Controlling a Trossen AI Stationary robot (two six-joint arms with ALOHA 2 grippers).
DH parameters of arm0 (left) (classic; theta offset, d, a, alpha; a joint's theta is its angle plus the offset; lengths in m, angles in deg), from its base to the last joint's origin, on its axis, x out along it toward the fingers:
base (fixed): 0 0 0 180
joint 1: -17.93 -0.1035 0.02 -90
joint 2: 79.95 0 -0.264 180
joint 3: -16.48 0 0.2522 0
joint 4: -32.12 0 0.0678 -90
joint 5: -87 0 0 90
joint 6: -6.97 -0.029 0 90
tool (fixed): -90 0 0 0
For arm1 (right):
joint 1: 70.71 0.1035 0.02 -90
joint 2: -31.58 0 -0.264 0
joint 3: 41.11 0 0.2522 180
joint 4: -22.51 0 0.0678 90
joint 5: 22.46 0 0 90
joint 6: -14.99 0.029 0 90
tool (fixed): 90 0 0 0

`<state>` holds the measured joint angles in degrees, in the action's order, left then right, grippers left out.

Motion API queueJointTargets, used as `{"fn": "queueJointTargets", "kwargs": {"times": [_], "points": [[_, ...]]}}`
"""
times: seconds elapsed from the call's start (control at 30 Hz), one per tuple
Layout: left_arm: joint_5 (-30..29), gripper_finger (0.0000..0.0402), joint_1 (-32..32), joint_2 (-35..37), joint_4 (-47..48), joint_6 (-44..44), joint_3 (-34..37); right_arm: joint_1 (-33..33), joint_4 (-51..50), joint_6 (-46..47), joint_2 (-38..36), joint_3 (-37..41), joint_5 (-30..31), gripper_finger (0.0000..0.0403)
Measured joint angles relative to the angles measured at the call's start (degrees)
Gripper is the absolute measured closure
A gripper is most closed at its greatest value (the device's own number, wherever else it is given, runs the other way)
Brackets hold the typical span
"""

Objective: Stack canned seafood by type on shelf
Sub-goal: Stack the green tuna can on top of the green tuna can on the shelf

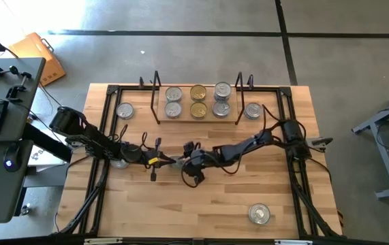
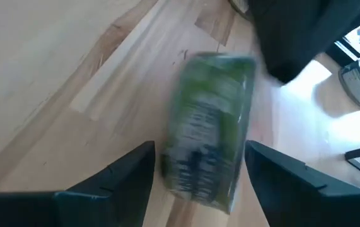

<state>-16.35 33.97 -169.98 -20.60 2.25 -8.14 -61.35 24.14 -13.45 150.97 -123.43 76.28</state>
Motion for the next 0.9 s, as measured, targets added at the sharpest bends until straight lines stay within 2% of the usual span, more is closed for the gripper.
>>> {"fn": "queueJointTargets", "kwargs": {"times": [0.17,0.37,0.5,0.7,0.9], "points": [[0.0,0.0401,0.2,0.0,0.1,0.0,0.0,0.0,0.4,3.2,0.7,0.1,1.0,0.0191],[-3.1,0.0401,0.3,0.4,-0.3,0.0,0.0,0.1,-1.8,7.5,-0.3,0.0,3.5,0.0293],[-8.8,0.0401,2.1,2.0,1.4,-0.9,0.0,1.2,-6.4,8.1,-2.5,0.1,4.9,0.0293],[-19.4,0.0401,7.1,7.3,10.4,-1.4,0.0,3.1,-16.4,11.9,-8.9,0.1,10.7,0.0293],[-20.8,0.0402,8.9,9.4,14.3,2.1,0.0,2.5,-30.5,19.1,-17.1,-2.3,21.0,0.0293]]}}
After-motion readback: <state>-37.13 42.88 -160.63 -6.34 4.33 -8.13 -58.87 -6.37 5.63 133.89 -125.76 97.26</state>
